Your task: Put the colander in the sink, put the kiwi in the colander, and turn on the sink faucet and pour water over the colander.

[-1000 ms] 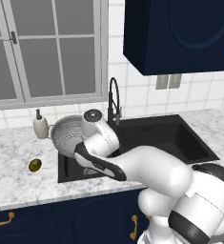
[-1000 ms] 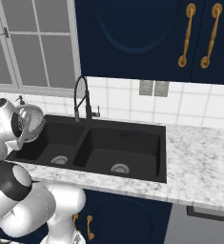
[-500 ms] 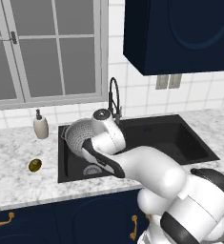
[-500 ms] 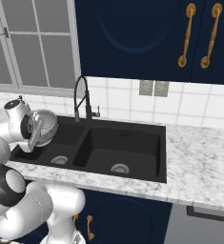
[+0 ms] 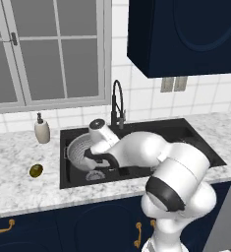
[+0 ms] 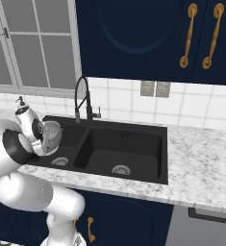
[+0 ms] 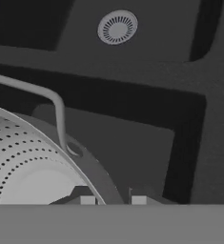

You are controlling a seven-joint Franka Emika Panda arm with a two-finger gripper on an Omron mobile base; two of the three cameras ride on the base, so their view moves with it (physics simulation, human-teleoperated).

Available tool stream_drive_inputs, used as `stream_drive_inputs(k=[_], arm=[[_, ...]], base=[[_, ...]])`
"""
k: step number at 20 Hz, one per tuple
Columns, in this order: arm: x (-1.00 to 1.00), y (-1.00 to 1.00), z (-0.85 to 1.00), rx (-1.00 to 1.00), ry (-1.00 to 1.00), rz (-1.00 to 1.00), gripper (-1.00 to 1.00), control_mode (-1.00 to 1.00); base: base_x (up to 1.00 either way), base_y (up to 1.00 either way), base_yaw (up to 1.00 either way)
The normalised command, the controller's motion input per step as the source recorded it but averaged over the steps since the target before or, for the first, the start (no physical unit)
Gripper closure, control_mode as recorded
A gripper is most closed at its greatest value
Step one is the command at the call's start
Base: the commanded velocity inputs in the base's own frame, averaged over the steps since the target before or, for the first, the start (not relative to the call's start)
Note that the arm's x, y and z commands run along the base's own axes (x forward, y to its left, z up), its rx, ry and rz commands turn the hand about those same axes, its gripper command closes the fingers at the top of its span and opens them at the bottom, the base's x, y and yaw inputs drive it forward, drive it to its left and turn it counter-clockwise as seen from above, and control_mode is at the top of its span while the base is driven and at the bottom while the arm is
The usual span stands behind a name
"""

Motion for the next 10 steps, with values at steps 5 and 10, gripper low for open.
stream_drive_inputs(k=[5, 10], arm=[[0.51, 0.00, -0.18, -0.03, 0.02, 0.03, 1.00, -1.00], [0.25, -0.12, -0.40, 0.00, 0.03, 0.00, 1.00, -1.00]], base=[[0.00, 0.00, 0.00], [0.00, 0.00, 0.00]])
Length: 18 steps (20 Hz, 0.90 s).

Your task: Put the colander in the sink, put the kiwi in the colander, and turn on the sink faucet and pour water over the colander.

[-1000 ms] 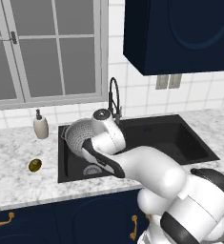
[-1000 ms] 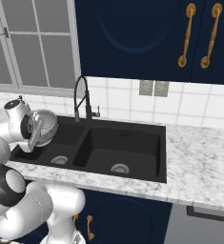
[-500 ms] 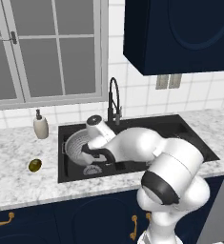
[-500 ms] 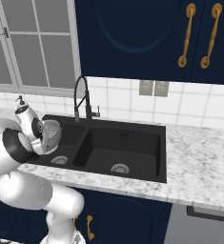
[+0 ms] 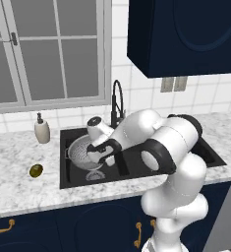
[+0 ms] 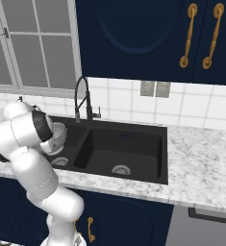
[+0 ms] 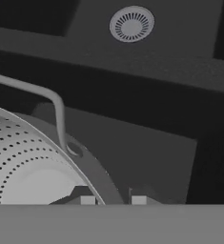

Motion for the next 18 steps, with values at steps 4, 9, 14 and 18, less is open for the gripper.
stream_drive_inputs(k=[4, 9, 14, 18], arm=[[0.08, -0.13, -0.41, 0.00, 0.00, 0.00, 1.00, -1.00], [0.05, -0.35, -0.51, 0.00, 0.00, -0.01, 1.00, -1.00], [0.19, -0.24, -0.50, -0.01, 0.00, -0.02, 1.00, -1.00], [0.40, 0.00, -0.40, -0.01, 0.00, 0.00, 1.00, -1.00]], base=[[0.00, 0.00, 0.00], [0.00, 0.00, 0.00], [0.00, 0.00, 0.00], [0.00, 0.00, 0.00]])
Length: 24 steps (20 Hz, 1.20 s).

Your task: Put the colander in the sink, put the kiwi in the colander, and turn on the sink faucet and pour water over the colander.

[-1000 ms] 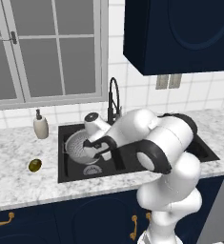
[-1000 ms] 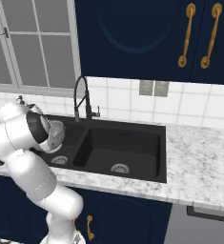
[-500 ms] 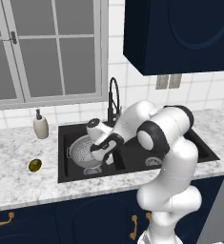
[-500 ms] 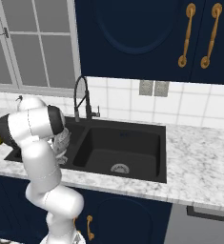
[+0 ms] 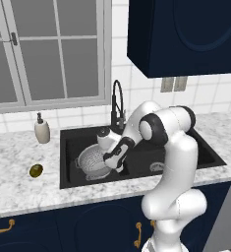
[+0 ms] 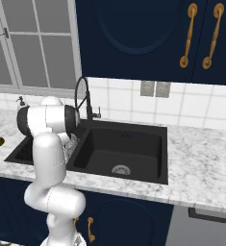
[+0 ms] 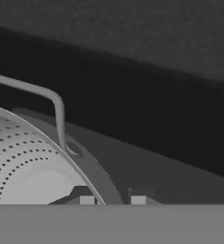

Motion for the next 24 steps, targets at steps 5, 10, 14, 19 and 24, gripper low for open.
stream_drive_inputs(k=[5, 10, 14, 19, 24], arm=[[0.40, 0.01, -0.52, -0.04, 0.00, 0.00, 1.00, -1.00], [0.39, 0.20, -0.62, -0.09, 0.00, 0.00, 1.00, -1.00], [0.19, 0.24, -0.64, -0.11, 0.00, 0.00, -1.00, -1.00], [0.19, 0.22, -0.66, -0.03, 0.03, 0.00, -1.00, -1.00], [0.06, 0.24, -0.48, 0.19, 0.01, 0.00, -1.00, -1.00]], base=[[0.00, 0.00, 0.00], [0.00, 0.00, 0.00], [0.00, 0.00, 0.00], [0.00, 0.00, 0.00], [0.00, 0.00, 0.00]])
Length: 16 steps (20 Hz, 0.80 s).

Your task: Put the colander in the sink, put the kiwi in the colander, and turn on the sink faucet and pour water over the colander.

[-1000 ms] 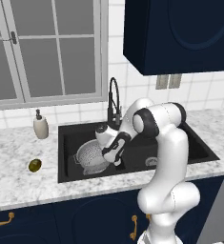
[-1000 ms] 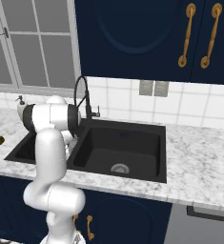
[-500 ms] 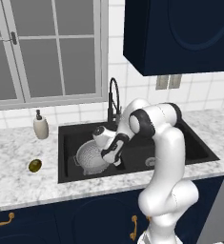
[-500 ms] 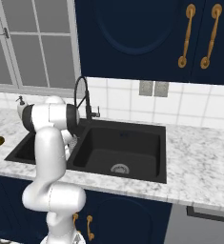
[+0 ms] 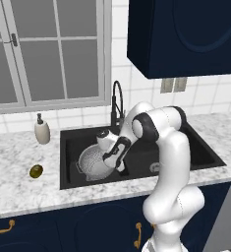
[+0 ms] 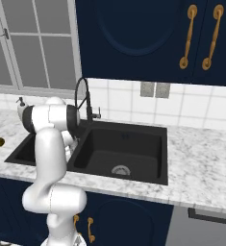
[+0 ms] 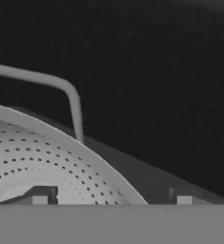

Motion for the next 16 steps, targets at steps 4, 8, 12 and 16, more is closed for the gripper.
stream_drive_inputs(k=[4, 8, 12, 16], arm=[[0.10, 0.55, -0.64, 0.39, 0.02, -0.04, -1.00, -1.00], [0.01, 0.65, -0.53, 0.39, -0.11, -0.08, -1.00, -1.00], [-0.14, 0.61, -0.12, 0.13, -0.16, -0.08, -1.00, -1.00], [-0.33, 0.24, 0.03, 0.00, -0.10, 0.00, -1.00, -1.00]], base=[[0.00, 0.00, 0.00], [0.00, 0.00, 0.00], [0.00, 0.00, 0.00], [0.00, 0.00, 0.00]])
